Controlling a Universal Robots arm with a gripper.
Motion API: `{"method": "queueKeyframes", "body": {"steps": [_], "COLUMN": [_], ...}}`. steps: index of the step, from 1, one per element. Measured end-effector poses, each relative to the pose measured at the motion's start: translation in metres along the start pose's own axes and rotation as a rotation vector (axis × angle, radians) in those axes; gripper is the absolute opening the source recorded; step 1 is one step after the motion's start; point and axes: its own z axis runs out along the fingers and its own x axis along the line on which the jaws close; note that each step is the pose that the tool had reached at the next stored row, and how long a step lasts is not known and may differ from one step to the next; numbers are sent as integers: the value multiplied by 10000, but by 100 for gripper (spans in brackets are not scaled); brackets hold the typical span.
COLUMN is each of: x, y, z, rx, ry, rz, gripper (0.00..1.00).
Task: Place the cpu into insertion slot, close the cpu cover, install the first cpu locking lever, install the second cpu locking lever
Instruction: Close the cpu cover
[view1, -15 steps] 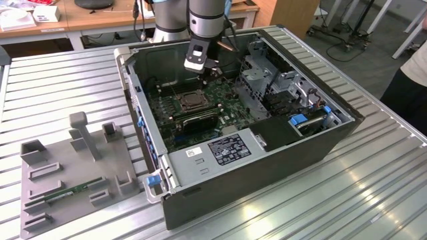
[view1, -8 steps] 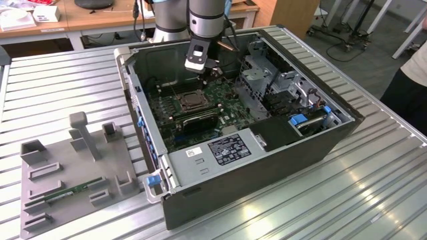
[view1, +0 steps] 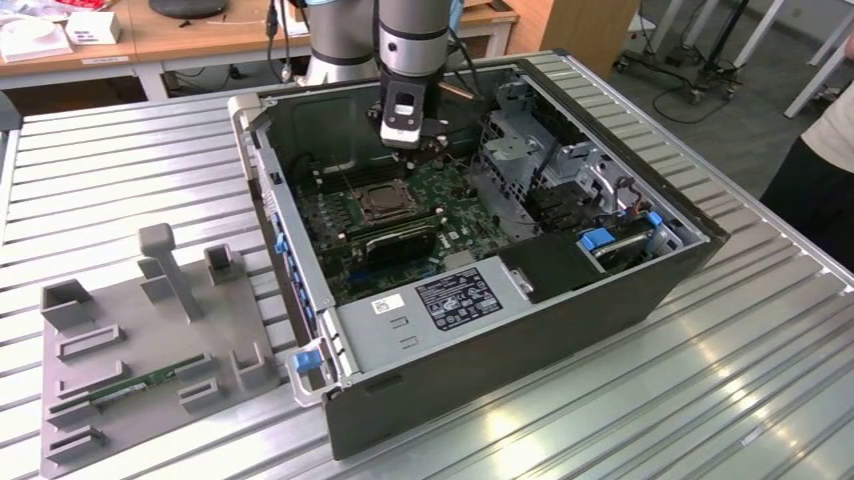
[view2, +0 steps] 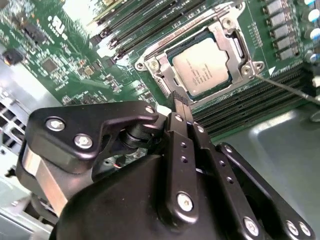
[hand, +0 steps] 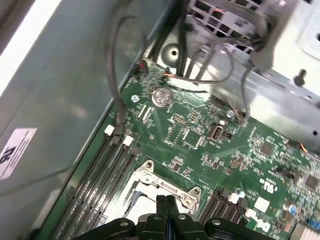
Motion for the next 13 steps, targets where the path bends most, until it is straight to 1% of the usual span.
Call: {"method": "queueKeyframes", "body": {"steps": [13], "x": [0], "y": [-1], "z": [19], "rx": [9], "ry": [153], "rz": [-2366], "gripper": [11]}}
